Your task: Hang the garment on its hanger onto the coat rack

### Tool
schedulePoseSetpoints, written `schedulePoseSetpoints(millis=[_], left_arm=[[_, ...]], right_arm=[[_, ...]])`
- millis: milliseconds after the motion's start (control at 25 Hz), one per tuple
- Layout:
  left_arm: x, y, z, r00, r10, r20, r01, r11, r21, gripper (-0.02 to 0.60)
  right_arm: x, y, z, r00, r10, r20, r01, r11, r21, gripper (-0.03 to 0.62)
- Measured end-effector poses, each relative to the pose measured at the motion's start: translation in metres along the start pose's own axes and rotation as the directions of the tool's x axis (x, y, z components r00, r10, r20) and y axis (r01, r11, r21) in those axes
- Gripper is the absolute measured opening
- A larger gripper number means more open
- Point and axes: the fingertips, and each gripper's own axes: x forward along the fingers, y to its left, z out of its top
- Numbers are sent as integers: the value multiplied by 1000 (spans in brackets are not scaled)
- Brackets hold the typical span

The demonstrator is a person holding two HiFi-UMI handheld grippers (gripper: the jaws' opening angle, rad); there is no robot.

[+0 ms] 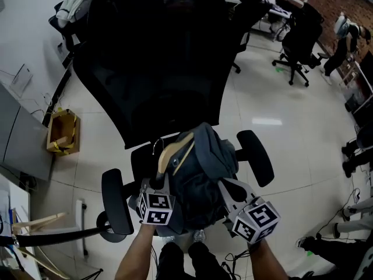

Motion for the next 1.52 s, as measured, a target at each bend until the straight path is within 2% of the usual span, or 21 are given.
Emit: schedulePoseSetpoints(millis=[240, 480, 720, 880, 1160, 1360, 1520], left_arm=[[-97, -10, 72, 981, 25, 191, -47, 993, 110, 20], [-196, -12, 120, 965, -1, 262, -42, 986, 159, 20], [-308, 3, 143, 935, -22, 353, -53, 978, 200, 20], [-396, 16, 144, 922, -9, 388, -86, 970, 228, 20], [-546, 67, 126, 898, 102, 429, -222, 945, 240, 20], [-621, 98, 98, 893, 164, 419, -277, 934, 226, 20], [-667, 128, 74, 892, 231, 390, -329, 921, 207, 20]], right_arm=[[-24, 37, 68, 985, 83, 152, -67, 992, -106, 3], [-68, 91, 127, 940, 160, 300, -120, 982, -148, 3], [-112, 179, 165, 886, 227, 404, -139, 962, -235, 3], [-156, 252, 169, 853, 263, 450, -152, 952, -267, 3], [-204, 384, 166, 798, 361, 483, -191, 911, -365, 3], [-211, 456, 155, 768, 442, 463, -264, 878, -400, 5], [-202, 507, 151, 740, 522, 424, -339, 834, -436, 3]])
